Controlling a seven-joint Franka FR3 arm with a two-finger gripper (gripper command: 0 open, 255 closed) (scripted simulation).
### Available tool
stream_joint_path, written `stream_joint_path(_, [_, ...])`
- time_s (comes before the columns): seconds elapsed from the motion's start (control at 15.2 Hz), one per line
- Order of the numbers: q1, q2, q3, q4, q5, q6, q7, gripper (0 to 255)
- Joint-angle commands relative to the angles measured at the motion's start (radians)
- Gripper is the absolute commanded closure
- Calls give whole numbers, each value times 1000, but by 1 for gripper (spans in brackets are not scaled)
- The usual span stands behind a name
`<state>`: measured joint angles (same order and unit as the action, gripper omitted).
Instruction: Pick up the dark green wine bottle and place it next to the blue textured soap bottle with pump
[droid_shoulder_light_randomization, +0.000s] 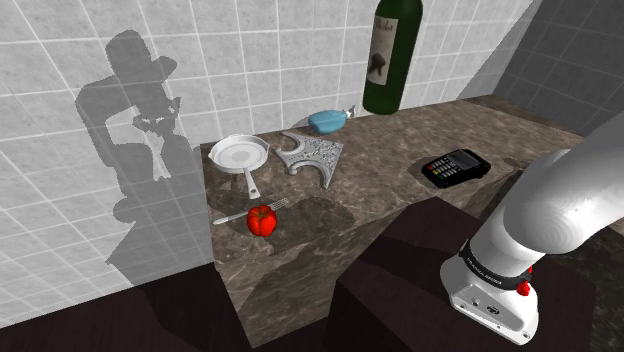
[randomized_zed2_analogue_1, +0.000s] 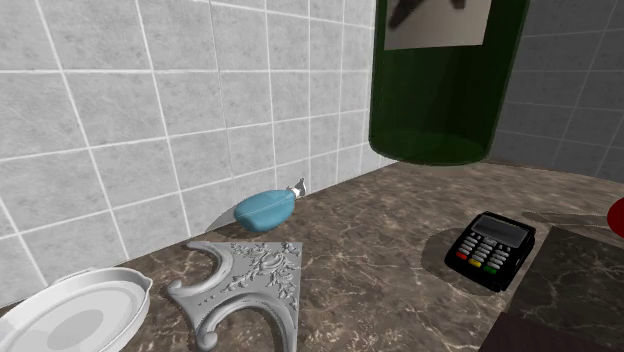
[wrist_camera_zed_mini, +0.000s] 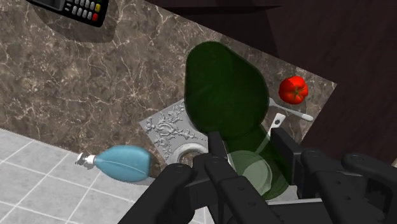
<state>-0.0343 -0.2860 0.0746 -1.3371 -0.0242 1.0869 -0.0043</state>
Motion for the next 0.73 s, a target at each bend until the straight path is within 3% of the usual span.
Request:
stream_joint_path(0.0, [0, 31, 3, 71, -3, -40, 1, 255])
stream_joint_path(0.33, [1, 121, 11, 262, -12, -141, 3, 255])
stream_joint_path(0.66, [-39, 71, -67, 77, -18, -2, -111, 255])
